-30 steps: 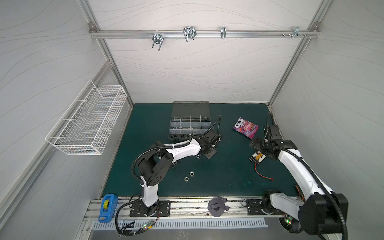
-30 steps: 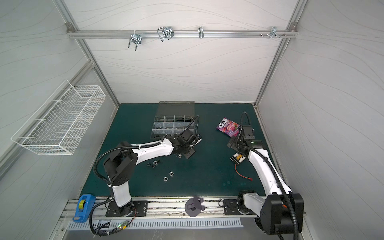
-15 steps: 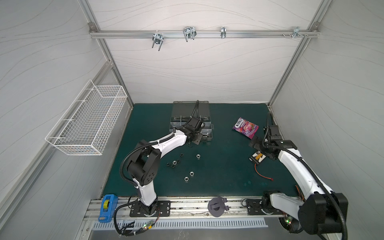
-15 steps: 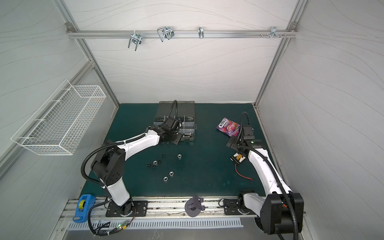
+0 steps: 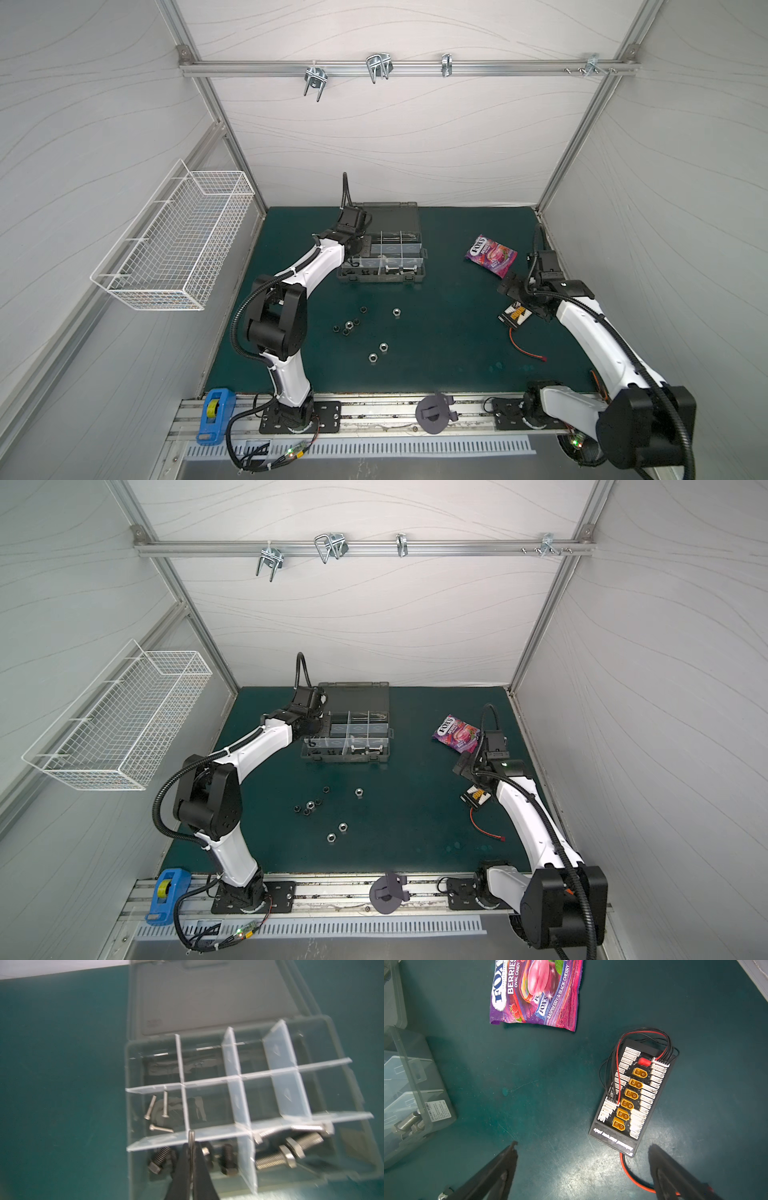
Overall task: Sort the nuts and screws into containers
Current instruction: 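Carry the small screw with the left gripper over the organizer and release it, then draw the left gripper back over the nuts while moving the right gripper toward them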
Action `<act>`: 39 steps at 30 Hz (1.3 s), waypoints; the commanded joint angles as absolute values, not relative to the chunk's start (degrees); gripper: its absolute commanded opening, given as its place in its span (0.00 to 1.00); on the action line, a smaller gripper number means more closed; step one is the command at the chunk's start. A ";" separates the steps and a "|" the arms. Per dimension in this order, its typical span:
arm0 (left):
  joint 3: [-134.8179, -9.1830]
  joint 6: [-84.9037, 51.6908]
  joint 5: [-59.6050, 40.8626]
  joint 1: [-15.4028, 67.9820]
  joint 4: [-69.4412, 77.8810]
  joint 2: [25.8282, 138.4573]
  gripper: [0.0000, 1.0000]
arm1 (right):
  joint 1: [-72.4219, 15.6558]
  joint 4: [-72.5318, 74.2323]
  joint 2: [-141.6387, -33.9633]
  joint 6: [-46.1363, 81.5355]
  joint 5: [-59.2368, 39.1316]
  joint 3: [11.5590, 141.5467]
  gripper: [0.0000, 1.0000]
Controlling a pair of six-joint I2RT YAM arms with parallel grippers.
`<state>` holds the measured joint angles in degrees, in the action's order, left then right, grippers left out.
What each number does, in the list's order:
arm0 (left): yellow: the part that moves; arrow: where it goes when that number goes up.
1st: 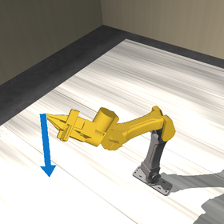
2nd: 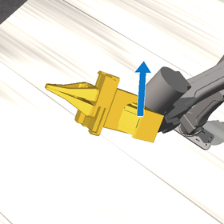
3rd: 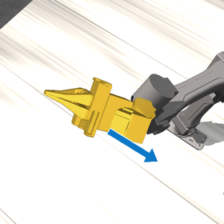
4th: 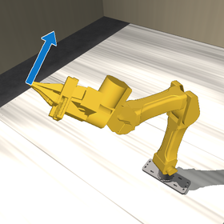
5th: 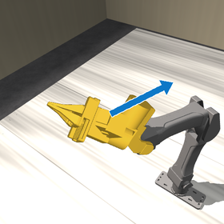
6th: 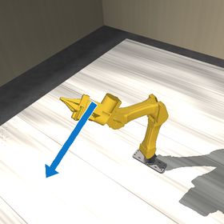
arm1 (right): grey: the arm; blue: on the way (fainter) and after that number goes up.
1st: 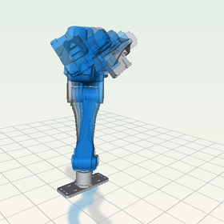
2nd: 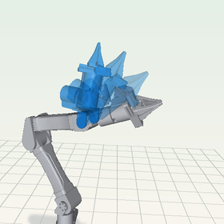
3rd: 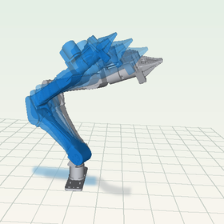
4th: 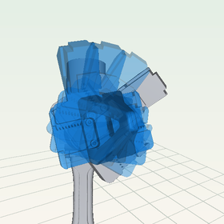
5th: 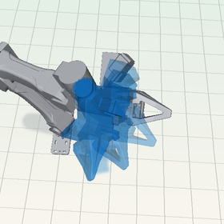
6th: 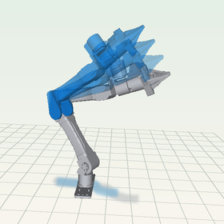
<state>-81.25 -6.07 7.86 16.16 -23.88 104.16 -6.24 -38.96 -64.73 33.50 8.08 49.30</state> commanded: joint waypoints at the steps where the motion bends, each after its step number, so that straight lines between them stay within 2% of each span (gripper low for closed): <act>1: -84.86 -7.24 6.23 13.75 -25.50 107.61 0.00 | -5.84 -39.07 -63.54 34.01 7.56 49.39 0.99; 18: -90.08 -8.26 3.26 10.02 -26.15 116.29 0.00 | -5.89 -38.94 -63.20 33.79 6.46 49.93 0.99; 25: -91.12 -8.97 2.71 9.94 -26.04 118.03 0.00 | -5.88 -36.85 -61.78 31.88 2.44 48.83 0.99; 26: -90.88 -9.23 2.64 9.94 -26.10 117.90 0.02 | -5.88 -36.59 -61.44 31.70 1.91 48.65 0.99; 30: -89.67 -9.97 2.37 9.98 -25.21 117.12 0.19 | -6.28 -35.70 -60.67 30.75 0.78 47.91 0.99; 39: -86.82 -11.48 2.37 9.94 -25.07 113.28 0.34 | -11.34 -35.77 -62.86 27.86 3.30 48.67 0.99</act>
<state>-87.46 -10.48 2.61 10.17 -25.74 116.55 -9.37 -36.05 -62.00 29.71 2.33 48.25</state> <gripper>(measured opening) 0.334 0.992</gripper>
